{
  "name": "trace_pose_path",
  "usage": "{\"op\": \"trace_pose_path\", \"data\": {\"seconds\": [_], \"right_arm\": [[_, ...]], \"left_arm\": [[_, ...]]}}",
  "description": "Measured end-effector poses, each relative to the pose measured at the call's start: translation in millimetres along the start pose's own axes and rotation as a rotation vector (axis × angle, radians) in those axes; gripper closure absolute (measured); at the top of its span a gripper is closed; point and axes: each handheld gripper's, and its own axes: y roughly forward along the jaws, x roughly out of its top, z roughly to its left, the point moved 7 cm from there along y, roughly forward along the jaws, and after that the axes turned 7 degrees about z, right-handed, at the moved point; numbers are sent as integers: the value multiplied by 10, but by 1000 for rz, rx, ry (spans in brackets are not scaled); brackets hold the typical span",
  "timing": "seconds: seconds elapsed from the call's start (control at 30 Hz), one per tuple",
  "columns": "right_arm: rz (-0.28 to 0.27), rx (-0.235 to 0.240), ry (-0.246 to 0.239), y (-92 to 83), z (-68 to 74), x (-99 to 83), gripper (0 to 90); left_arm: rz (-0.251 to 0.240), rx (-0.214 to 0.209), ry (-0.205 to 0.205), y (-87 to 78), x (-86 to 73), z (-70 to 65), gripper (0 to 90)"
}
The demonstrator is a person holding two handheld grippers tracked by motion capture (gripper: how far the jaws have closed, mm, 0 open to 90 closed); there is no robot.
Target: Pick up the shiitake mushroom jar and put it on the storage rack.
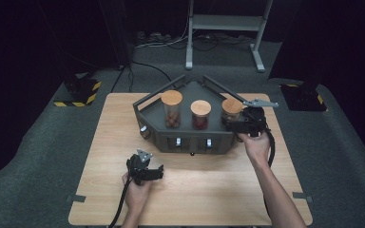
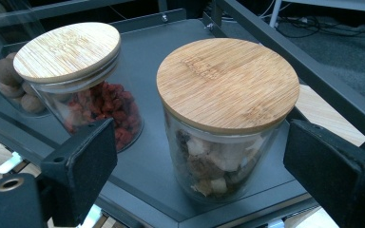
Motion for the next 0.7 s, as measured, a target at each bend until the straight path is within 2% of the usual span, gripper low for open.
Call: {"op": "trace_pose_path", "data": {"seconds": [0.7], "right_arm": [[-15, 10, 1, -107, -20, -74, 104]], "left_arm": [[1, 1, 1, -1, -1, 1, 67]]}}
